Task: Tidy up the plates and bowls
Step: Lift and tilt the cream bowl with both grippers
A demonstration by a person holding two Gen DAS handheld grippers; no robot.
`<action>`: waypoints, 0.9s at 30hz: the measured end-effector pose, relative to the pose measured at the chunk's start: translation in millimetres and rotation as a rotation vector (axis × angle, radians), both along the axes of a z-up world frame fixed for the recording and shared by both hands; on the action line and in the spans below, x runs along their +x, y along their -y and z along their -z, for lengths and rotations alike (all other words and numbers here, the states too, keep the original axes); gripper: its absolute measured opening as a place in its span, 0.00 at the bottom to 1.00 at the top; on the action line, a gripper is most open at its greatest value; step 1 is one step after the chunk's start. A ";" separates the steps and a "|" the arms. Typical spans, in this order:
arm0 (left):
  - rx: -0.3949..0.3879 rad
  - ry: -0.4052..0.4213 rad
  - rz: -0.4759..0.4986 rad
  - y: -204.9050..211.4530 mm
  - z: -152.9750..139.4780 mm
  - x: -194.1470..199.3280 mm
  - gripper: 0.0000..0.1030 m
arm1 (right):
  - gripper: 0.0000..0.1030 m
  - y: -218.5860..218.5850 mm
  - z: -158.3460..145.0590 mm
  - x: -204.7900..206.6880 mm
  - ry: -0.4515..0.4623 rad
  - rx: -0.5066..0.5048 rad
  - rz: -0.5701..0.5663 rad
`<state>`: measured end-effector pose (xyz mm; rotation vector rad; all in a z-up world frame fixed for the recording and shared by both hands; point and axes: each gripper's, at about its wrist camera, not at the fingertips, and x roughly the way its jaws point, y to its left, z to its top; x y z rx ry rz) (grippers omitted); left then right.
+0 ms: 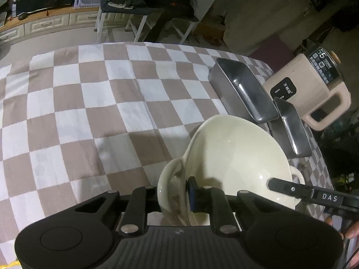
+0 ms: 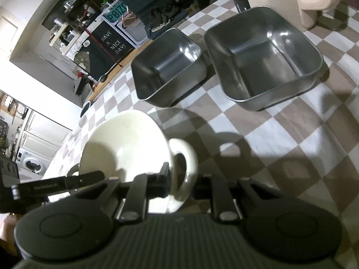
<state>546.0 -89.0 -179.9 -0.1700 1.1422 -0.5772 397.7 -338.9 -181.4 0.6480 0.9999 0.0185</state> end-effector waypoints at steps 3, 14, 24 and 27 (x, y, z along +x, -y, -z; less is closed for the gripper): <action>0.005 0.006 -0.003 1.2 -1.9 -3.1 0.19 | 0.20 0.2 -2.9 -0.6 0.010 -0.006 -0.009; -0.018 -0.015 -0.041 -8.5 -4.7 -7.1 0.17 | 0.21 2.0 -1.0 -2.3 0.004 -0.012 -0.014; -0.011 -0.028 -0.023 -8.4 -4.6 -2.6 0.19 | 0.24 9.8 7.7 2.3 0.021 0.050 0.008; -0.013 -0.016 -0.030 -8.2 -4.2 -4.6 0.19 | 0.23 8.7 6.3 2.4 0.020 0.037 -0.009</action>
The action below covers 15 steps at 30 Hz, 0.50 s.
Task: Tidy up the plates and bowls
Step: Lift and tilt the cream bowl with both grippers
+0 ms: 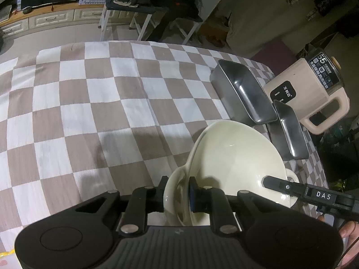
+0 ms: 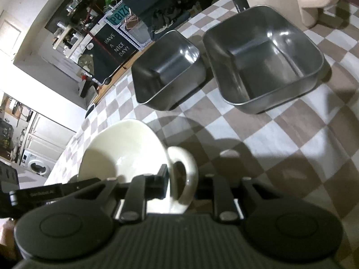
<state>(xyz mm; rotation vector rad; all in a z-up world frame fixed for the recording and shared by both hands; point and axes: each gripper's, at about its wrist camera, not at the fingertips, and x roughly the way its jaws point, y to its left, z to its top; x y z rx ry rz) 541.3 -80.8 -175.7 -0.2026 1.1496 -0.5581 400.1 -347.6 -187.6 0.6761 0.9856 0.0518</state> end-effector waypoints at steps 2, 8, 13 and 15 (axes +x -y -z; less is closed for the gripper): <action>-0.004 0.006 -0.009 -0.7 0.2 -1.8 0.19 | 0.23 -0.2 -0.5 -0.3 0.004 -0.010 -0.009; -0.021 -0.018 -0.039 -8.9 1.3 -6.0 0.19 | 0.22 -2.7 -1.6 0.0 0.007 -0.013 -0.026; -0.040 -0.045 -0.064 -17.9 -4.7 -5.9 0.18 | 0.22 -5.4 -3.3 1.2 0.003 -0.028 -0.036; -0.018 -0.053 -0.059 -15.5 -6.6 -4.6 0.19 | 0.22 -5.8 -3.6 1.7 0.001 -0.031 -0.035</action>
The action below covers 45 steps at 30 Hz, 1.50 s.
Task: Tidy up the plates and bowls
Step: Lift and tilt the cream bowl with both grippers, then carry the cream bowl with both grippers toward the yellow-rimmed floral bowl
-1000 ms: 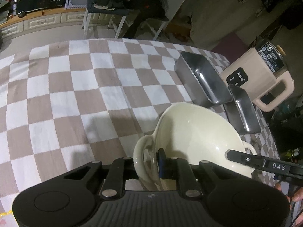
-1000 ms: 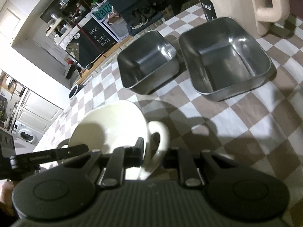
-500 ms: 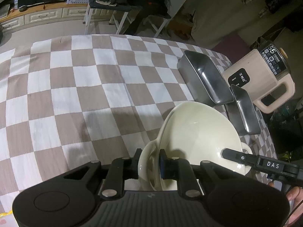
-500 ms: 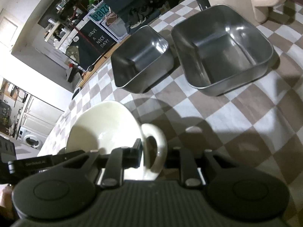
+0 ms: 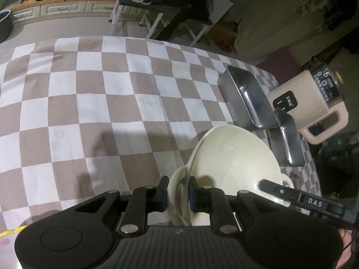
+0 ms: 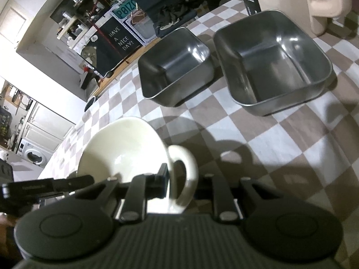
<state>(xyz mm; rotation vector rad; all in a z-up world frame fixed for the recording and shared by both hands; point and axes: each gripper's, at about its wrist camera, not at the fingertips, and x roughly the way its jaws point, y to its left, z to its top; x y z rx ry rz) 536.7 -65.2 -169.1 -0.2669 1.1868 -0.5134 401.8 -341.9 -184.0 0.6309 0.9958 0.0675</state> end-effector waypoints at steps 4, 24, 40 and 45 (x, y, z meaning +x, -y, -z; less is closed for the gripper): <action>0.027 -0.013 -0.010 3.4 -0.8 3.4 0.21 | 0.22 -2.6 -0.9 0.7 0.000 -0.010 0.000; 0.105 0.059 0.003 17.7 -2.7 -9.8 0.26 | 0.17 -9.0 -5.0 -5.0 0.006 -0.046 -0.020; 0.087 0.072 0.014 18.7 2.8 -10.9 0.25 | 0.18 -5.7 -1.1 -5.6 -0.004 -0.017 -0.007; 0.067 0.088 -0.002 14.2 -1.9 -16.3 0.23 | 0.17 -8.3 -5.1 -7.1 0.019 -0.038 -0.022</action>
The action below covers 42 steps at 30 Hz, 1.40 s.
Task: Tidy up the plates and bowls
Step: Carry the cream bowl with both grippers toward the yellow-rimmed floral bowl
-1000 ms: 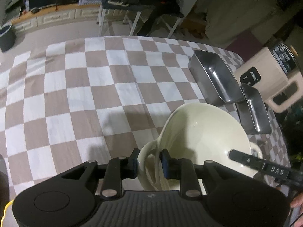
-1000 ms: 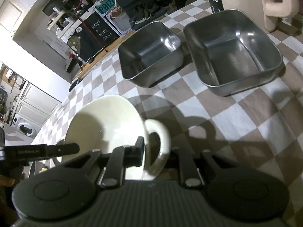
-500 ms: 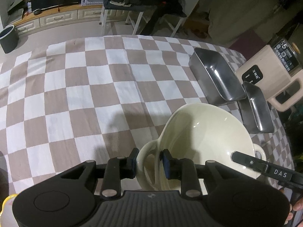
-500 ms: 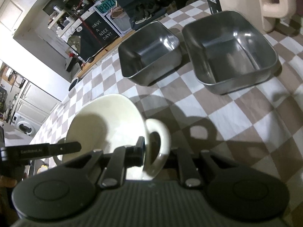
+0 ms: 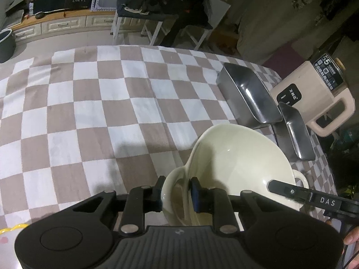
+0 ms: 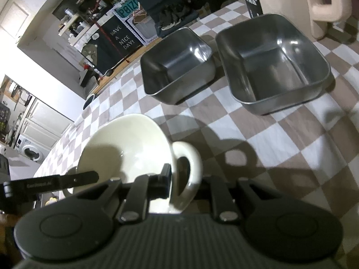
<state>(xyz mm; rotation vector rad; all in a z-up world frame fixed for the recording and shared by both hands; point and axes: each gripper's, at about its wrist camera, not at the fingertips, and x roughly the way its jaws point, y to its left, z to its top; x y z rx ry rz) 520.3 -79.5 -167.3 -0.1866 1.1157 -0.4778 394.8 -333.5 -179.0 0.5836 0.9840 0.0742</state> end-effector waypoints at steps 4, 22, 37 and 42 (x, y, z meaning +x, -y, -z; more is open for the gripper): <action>0.000 0.033 -0.003 -0.3 -17.1 -5.4 0.23 | 0.17 -1.4 -10.4 -4.0 0.032 -0.007 0.002; -0.069 0.151 -0.032 -18.1 -94.4 -75.6 0.19 | 0.17 -17.0 -82.3 -56.5 0.161 -0.072 -0.039; -0.104 0.229 -0.104 -61.7 -135.7 -164.7 0.19 | 0.17 -47.2 -123.7 -108.6 0.259 -0.091 -0.140; -0.097 0.243 -0.141 -84.5 -144.2 -196.5 0.19 | 0.17 -66.3 -131.8 -120.8 0.279 -0.093 -0.186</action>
